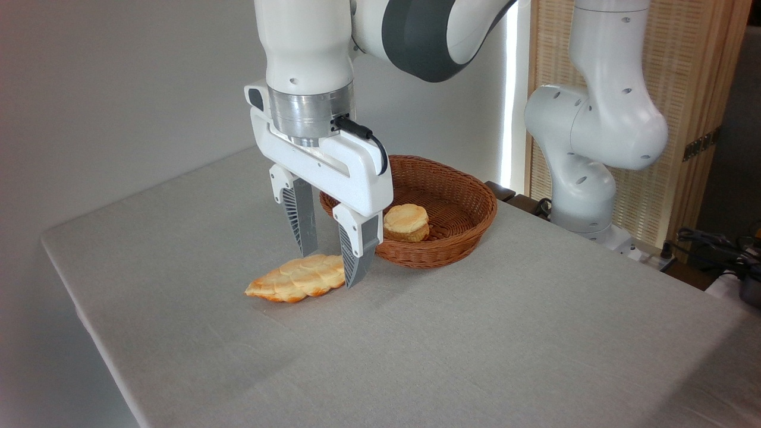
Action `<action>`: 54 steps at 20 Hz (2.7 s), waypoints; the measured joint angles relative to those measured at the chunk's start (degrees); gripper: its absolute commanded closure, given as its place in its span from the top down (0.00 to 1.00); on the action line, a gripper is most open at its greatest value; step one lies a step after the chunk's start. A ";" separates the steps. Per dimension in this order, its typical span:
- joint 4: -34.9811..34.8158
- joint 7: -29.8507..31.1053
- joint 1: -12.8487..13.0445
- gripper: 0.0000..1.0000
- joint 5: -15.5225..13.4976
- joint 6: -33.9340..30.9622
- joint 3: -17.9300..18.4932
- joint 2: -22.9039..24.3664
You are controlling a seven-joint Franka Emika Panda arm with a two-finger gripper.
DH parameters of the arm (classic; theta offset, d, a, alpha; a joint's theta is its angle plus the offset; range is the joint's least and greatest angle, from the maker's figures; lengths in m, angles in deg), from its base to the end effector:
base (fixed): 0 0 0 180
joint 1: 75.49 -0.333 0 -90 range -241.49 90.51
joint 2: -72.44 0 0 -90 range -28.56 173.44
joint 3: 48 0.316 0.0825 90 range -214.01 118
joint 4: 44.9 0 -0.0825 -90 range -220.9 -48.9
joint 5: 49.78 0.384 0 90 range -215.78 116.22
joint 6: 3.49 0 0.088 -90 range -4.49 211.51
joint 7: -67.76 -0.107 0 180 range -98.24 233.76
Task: Put bread into the basket
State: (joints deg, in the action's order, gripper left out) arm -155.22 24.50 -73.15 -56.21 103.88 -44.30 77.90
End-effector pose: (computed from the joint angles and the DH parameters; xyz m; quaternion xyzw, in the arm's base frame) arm 0.5372 0.0053 0.5340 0.9376 -0.3424 0.0417 0.0444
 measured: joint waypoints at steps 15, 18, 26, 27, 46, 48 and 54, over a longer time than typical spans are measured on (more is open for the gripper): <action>3.13 -0.20 -0.31 1.00 0.00 0.01 -0.30 -0.20; 3.13 -0.20 -0.45 1.00 0.00 0.00 -0.30 -0.29; 3.13 -0.20 -0.47 1.00 0.00 0.00 -0.30 -0.33; 3.13 -0.20 -0.47 1.00 0.00 0.00 -0.30 -0.33; 3.12 -0.23 -0.47 1.00 0.00 -0.02 -0.33 -0.76; 3.12 -0.23 -0.47 1.00 0.00 -0.02 -0.33 -0.77; 3.12 -0.24 -0.47 1.00 0.00 -0.02 -0.33 -0.77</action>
State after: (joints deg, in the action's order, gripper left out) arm -152.09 24.26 -73.63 -56.21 103.86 -44.63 77.13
